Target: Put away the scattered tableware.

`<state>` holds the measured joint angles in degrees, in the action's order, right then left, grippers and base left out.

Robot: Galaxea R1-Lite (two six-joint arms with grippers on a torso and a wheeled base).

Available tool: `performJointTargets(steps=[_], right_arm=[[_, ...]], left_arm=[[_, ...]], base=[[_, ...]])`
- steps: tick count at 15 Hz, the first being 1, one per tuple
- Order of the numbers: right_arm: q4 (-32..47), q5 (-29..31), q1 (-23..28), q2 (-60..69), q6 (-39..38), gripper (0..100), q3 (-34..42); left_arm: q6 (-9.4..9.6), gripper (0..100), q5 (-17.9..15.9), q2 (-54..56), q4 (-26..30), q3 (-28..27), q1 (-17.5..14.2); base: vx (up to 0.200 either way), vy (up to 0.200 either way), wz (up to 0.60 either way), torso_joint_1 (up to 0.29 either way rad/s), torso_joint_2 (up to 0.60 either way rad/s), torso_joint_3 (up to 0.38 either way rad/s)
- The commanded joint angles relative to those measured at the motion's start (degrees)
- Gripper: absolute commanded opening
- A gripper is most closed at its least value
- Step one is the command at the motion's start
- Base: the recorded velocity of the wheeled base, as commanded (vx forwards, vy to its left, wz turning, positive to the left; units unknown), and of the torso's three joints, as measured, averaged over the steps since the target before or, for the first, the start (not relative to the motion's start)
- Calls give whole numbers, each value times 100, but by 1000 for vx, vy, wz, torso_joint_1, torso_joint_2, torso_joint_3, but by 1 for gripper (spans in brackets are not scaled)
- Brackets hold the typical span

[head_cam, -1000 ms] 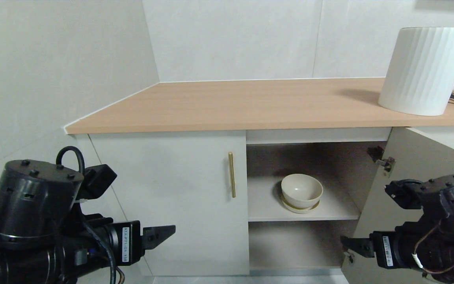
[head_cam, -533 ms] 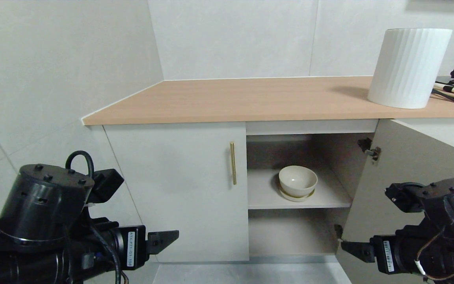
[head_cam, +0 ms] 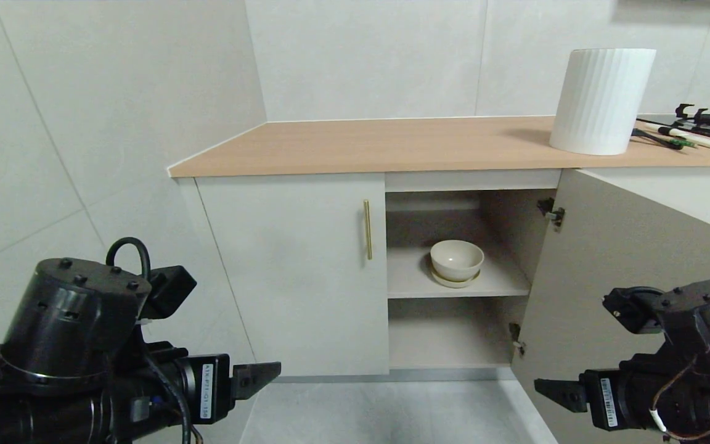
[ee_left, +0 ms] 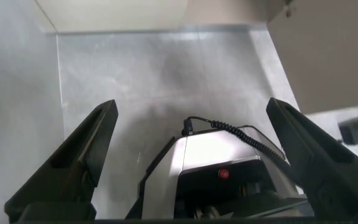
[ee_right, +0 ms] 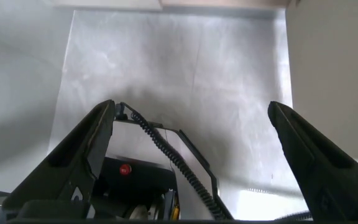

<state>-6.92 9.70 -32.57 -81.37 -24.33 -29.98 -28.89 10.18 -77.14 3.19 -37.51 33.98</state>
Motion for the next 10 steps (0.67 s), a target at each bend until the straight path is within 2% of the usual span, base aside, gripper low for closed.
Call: performJointTargets(steps=[1, 3, 10], right_arm=[[-2, -4, -3, -37, -1, 100, 1], [-2, -4, -3, -37, -1, 100, 9], [-2, -4, -3, -10, -1, 100, 9]], left_arm=[[-2, 100, 2, -20, 6, 7, 4], [-2, 100, 2, -20, 6, 16, 4], [-2, 100, 2, -29, -3, 24, 4]], base=[[-200, 0, 0, 2, 2, -7], [-200, 0, 0, 2, -2, 5], [0, 0, 0, 0, 0, 0]])
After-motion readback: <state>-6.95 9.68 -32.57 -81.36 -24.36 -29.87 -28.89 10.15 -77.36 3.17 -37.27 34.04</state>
